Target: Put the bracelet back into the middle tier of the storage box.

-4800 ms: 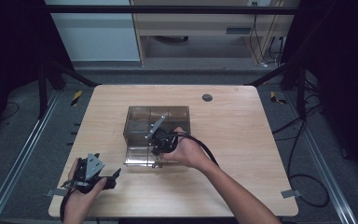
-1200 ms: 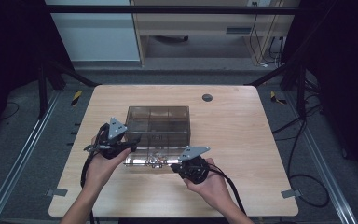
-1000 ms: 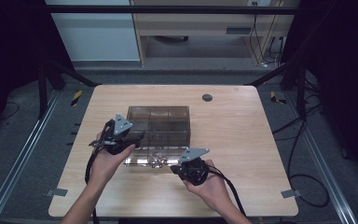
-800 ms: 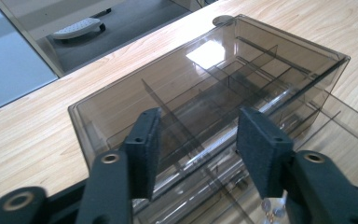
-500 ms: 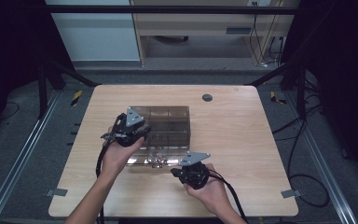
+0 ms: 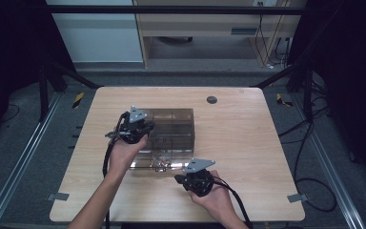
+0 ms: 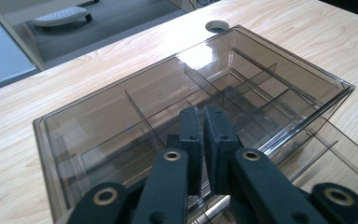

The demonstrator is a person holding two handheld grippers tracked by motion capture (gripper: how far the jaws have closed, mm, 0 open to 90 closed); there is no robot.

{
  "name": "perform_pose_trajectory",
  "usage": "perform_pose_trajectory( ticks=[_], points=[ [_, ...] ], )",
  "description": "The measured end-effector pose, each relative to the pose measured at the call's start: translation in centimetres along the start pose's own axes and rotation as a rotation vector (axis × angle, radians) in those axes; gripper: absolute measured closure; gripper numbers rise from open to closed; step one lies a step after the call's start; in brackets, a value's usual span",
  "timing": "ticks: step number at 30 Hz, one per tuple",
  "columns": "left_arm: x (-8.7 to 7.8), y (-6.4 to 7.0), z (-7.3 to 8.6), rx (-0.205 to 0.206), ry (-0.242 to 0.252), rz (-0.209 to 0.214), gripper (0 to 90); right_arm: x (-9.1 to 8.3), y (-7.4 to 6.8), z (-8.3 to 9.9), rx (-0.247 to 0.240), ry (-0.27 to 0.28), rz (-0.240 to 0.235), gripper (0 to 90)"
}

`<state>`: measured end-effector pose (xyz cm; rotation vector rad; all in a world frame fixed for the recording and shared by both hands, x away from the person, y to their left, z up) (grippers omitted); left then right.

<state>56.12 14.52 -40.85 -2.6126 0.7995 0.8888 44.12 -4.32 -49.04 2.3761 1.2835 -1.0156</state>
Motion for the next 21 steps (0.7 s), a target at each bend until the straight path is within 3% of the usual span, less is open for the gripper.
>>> perform_pose_trajectory(
  ticks=[9,21],
  points=[
    [0.8,0.0,-0.5,-0.002,0.013,-0.003,89.5,0.4,-0.1,0.4,0.003,-0.006,0.002,90.0],
    [1.6,-0.3,-0.4,-0.009,-0.005,-0.003,89.5,0.7,-0.1,0.8,0.004,-0.004,0.007,90.0]
  ],
)
Point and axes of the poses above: each handheld gripper's, and its own axes: x roughly forward along the jaws, z roughly out of its underside, y roughly to its right, the point moved 4 cm from there along x, roughly forward along the jaws, and after that the axes turned 5 degrees about -y, right-handed, at the moved point
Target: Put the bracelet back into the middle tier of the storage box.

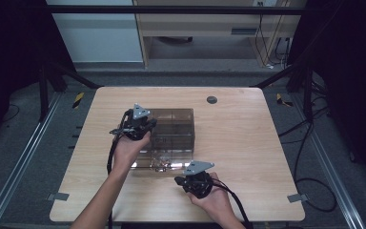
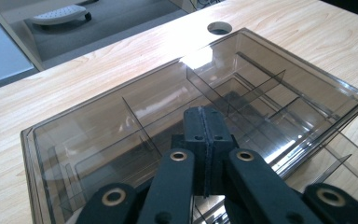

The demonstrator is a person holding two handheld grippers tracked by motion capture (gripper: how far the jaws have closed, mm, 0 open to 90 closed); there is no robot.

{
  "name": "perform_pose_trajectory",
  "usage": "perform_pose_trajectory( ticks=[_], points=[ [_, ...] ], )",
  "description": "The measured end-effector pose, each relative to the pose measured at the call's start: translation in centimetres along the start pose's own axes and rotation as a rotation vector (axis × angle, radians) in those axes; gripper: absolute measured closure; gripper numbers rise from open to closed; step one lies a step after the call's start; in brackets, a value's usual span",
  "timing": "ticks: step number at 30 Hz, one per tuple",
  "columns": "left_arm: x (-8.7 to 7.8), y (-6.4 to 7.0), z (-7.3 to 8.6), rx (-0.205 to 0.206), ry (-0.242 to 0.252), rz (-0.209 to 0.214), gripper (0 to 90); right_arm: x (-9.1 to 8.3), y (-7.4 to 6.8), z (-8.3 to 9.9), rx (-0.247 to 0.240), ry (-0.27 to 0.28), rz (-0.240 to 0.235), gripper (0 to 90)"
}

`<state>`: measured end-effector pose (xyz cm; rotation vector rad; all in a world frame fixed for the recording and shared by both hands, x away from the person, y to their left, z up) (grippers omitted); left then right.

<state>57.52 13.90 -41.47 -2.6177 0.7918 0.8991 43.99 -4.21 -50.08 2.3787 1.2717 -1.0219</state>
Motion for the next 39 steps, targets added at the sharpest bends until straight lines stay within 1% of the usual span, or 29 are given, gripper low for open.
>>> perform_pose_trajectory(
  ticks=[8,17,22,28,36,39],
  points=[
    [0.3,-0.3,0.4,-0.005,-0.015,-0.008,89.5,0.4,0.2,0.1,-0.001,0.001,0.008,90.0],
    [0.9,-0.2,0.9,-0.006,-0.028,-0.007,89.5,0.9,0.5,-0.2,0.008,0.007,0.023,90.0],
    [1.1,-0.1,1.2,-0.007,-0.029,-0.006,89.5,1.1,0.6,-0.4,0.005,0.011,0.031,90.0],
    [1.1,-0.1,1.2,-0.002,-0.029,-0.01,89.5,1.4,0.7,-0.6,0.01,0.015,0.038,90.0],
    [1.2,0.0,1.2,-0.007,-0.026,-0.011,89.5,1.8,0.9,-1.1,0.006,0.024,0.049,90.0],
    [1.2,0.0,1.2,-0.001,-0.028,-0.013,89.5,1.9,1.0,-1.2,0.011,0.024,0.053,90.0]
  ],
)
Point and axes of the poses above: each handheld gripper's, and its own axes: x roughly forward along the jaws, z roughly out of its underside, y roughly to its right, the point moved 4 cm from there along x, roughly forward along the jaws, and after that the axes turned 5 degrees about -y, right-handed, at the moved point
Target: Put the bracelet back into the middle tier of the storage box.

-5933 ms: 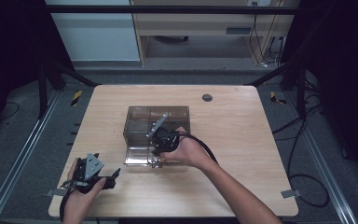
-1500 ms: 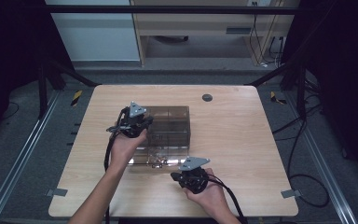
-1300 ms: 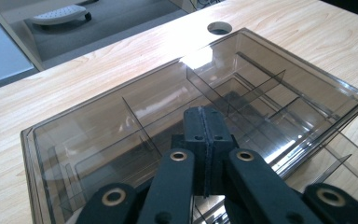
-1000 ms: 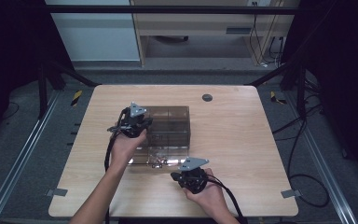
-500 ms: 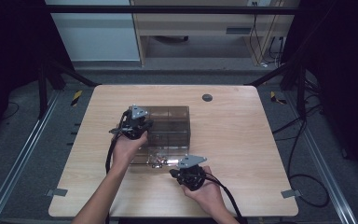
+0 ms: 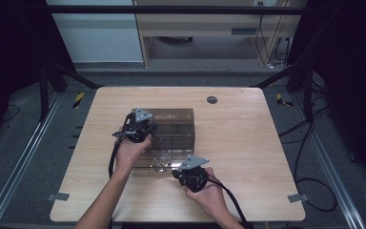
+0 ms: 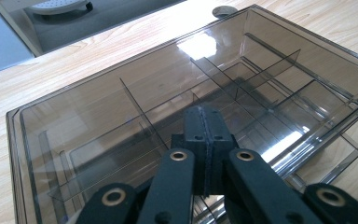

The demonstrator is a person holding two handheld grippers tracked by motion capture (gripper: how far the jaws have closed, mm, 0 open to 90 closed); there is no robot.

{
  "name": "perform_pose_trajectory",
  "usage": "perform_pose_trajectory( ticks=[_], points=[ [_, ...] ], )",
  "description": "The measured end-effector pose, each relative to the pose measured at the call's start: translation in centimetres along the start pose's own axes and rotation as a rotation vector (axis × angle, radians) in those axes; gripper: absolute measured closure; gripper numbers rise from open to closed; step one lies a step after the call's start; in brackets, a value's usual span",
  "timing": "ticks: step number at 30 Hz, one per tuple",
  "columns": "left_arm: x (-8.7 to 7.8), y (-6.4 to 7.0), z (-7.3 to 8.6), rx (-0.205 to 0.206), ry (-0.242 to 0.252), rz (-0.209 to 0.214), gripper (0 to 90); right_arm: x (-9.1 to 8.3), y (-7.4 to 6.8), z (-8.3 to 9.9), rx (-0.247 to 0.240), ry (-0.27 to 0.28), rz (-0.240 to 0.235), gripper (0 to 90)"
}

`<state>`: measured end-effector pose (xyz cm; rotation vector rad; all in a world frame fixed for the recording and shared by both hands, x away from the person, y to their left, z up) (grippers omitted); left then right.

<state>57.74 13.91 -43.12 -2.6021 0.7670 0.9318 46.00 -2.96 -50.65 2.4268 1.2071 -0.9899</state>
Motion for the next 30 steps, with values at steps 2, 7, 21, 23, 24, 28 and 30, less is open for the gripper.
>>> perform_pose_trajectory(
  ticks=[2,7,21,23,24,28,30],
  points=[
    [0.01,0.01,0.0,0.0,-0.001,0.0,89.5,0.04,0.03,-0.04,-0.002,0.003,0.0,90.0],
    [0.02,0.03,-0.01,0.002,-0.003,-0.002,89.5,0.25,0.12,-0.29,0.003,0.007,0.005,90.0],
    [0.02,0.0,-0.02,-0.002,-0.001,0.004,89.5,0.64,0.28,-0.3,0.003,0.004,0.009,90.0],
    [0.02,-0.01,-0.04,-0.001,-0.004,0.004,89.5,0.7,0.27,-0.3,0.006,0.001,0.009,90.0],
    [0.02,-0.01,-0.04,-0.001,-0.005,0.004,89.5,0.75,0.3,-0.29,0.003,0.001,0.009,90.0],
    [0.02,-0.01,-0.04,-0.001,-0.005,0.004,89.5,0.85,0.33,-0.26,0.005,-0.004,0.008,90.0],
    [0.02,-0.02,-0.04,-0.002,-0.005,0.005,89.5,0.91,0.33,-0.25,0.005,-0.004,0.008,90.0]
  ],
)
Point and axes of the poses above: each handheld gripper's, and its own axes: x roughly forward along the jaws, z roughly out of its underside, y roughly to its right, the point moved 4 cm from there along x, roughly forward along the jaws, and after that the axes turned 5 degrees about -y, right-handed, at the moved point
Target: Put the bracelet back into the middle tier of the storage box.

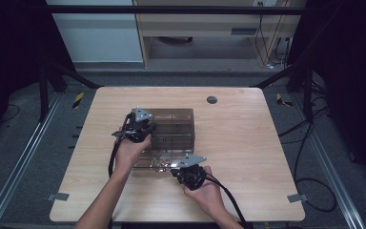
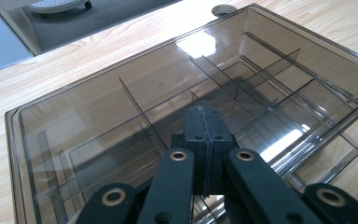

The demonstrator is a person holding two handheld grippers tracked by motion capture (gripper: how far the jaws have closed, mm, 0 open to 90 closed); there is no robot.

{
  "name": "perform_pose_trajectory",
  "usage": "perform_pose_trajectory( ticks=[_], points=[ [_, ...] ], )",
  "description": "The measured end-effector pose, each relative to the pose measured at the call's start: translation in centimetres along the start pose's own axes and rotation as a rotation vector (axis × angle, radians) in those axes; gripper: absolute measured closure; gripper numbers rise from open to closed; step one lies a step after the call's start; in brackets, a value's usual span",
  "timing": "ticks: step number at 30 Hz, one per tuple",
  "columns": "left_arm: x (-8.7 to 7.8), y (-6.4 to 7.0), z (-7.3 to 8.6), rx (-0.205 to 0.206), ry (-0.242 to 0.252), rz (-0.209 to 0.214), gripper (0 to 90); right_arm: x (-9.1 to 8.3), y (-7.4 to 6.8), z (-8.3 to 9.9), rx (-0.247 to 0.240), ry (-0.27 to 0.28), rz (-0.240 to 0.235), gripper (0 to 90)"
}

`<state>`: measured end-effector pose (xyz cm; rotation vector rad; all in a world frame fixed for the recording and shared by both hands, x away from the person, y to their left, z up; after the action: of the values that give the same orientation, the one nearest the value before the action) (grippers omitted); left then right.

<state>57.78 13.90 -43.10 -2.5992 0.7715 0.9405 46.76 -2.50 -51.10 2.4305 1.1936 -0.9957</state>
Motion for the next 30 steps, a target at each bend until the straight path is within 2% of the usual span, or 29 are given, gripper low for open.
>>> perform_pose_trajectory(
  ticks=[30],
  points=[
    [0.0,-0.02,0.02,0.012,-0.004,0.0,89.5,0.3,0.11,0.11,-0.009,-0.012,-0.001,90.0]
  ],
)
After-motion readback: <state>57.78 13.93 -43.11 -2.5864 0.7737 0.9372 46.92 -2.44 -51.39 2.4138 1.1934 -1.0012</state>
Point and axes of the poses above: each handheld gripper's, and its own axes: x roughly forward along the jaws, z roughly out of its underside, y roughly to its right, the point moved 4 cm from there along x, roughly forward along the jaws, and after that the axes turned 5 degrees about -y, right-handed, at the moved point
